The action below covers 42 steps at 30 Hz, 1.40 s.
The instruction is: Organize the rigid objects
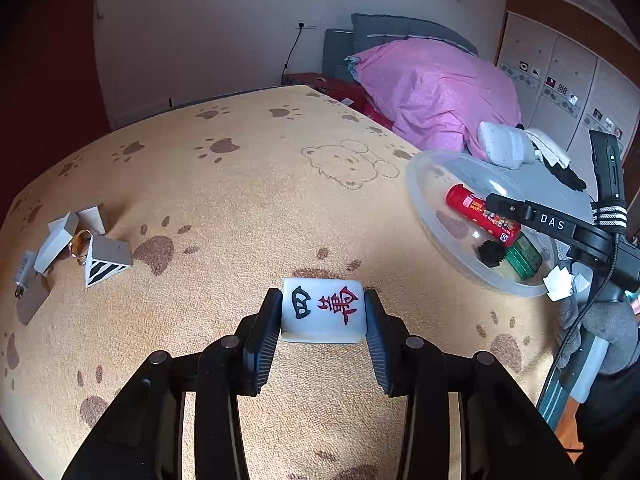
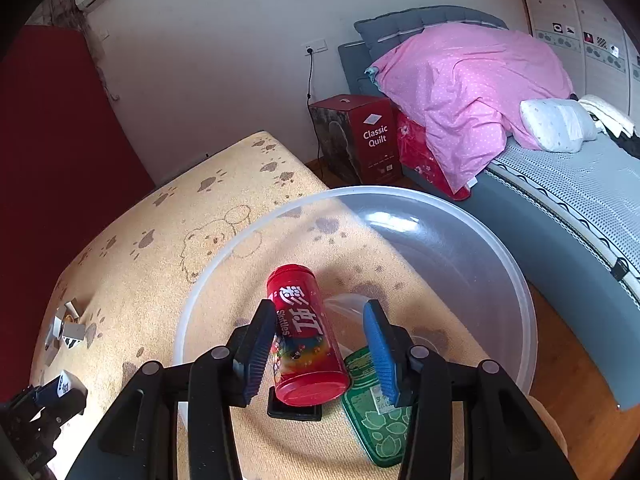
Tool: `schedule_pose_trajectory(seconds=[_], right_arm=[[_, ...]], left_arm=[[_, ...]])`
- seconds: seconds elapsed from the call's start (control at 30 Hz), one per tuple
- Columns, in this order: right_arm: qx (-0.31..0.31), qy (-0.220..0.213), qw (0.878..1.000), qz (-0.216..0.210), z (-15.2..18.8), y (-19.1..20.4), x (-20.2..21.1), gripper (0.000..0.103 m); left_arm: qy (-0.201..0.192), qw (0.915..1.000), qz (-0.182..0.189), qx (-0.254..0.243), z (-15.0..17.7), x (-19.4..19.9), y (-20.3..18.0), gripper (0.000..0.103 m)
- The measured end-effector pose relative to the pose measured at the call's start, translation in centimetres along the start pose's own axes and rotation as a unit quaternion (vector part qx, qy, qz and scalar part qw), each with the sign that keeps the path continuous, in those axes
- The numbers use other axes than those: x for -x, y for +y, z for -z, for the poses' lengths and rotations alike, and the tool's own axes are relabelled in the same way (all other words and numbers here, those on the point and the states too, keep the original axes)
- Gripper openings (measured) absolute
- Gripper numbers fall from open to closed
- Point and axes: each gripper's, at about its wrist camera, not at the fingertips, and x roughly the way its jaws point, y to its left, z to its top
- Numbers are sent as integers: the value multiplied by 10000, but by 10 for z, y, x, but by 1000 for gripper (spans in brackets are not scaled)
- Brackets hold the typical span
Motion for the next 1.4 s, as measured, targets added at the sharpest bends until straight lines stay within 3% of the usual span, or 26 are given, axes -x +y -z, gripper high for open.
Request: schedule_pose_trajectory(seconds=[0.67,1.17,1.23,1.3,1.4], right_arm=[[-274,-132,9995,70,0,-27,7,49],[-427,-170,9989,79,2,-37,7,52],[-432,-167,9989,80,1,-38,7,52],[-446,-160,9988,82,1,-38,7,52],[-457,-173,9988,92,1,-40,8,52]], left_arm=[[76,9957,695,-608,-33,-26,-75,41],[148,9865,1353,-908,-40,-45,-122,41],[117,9858,1429,-873,-41,-48,-122,44],[86,9862,1468,-766,-42,-48,-119,60],[-3,9875,1419,-681,-43,-45,-113,64]])
